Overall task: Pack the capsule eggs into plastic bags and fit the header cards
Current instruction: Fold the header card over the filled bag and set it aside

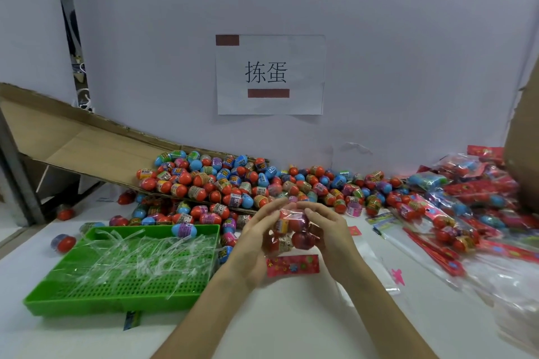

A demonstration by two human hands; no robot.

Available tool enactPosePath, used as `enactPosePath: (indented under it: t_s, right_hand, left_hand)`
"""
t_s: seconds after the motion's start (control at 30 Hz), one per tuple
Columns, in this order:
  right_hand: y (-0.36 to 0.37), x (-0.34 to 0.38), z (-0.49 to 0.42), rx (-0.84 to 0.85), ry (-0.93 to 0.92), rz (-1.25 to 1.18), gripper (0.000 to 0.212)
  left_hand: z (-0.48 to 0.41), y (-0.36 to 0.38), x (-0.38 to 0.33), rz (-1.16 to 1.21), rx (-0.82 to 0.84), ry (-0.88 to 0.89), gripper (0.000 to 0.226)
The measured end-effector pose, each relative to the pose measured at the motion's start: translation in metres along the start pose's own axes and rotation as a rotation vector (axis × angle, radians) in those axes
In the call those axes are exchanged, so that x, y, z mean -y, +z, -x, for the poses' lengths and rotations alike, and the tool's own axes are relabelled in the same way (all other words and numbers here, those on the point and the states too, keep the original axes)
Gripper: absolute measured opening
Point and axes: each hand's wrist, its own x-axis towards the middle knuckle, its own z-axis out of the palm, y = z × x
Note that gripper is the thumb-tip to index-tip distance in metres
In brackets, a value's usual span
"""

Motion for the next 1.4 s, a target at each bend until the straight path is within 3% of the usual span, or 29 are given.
enactPosePath:
  t_s: [0.23, 0.47, 0.77, 0.93, 1.17, 1.4]
  right_hand:
    - [-0.001, -0.001, -0.001, 0.038, 0.043, -0.034, 0.024]
    - [-0.005, 0.005, 0.002, 0.21, 0.091, -0.021, 0.043]
    - [-0.003, 0.007, 0.004, 0.284, 0.078, -0.323, 0.036]
    - [-0.004, 0.009, 0.008, 0.284, 0.104, -0.407, 0.018]
    - [-0.002, 0.011, 0.011, 0.268, 0.114, -0.42, 0.019]
    - [-0.004, 0.013, 0.01, 0.352, 0.148, -0.46, 0.03]
  left_hand:
    - [0.004, 0.004, -0.004, 0.086, 0.06, -0.025, 0.033]
    - [0.012, 0.009, -0.012, 0.113, 0.087, -0.039, 0.028]
    - [0.02, 0.014, -0.017, 0.214, 0.156, -0.075, 0.025]
    - [0.025, 0.019, -0.019, 0.175, 0.192, -0.073, 0.031]
    - [0.028, 0.018, -0.021, 0.175, 0.275, -0.023, 0.04]
    - [0.027, 0.014, -0.017, 0.161, 0.241, -0.014, 0.03]
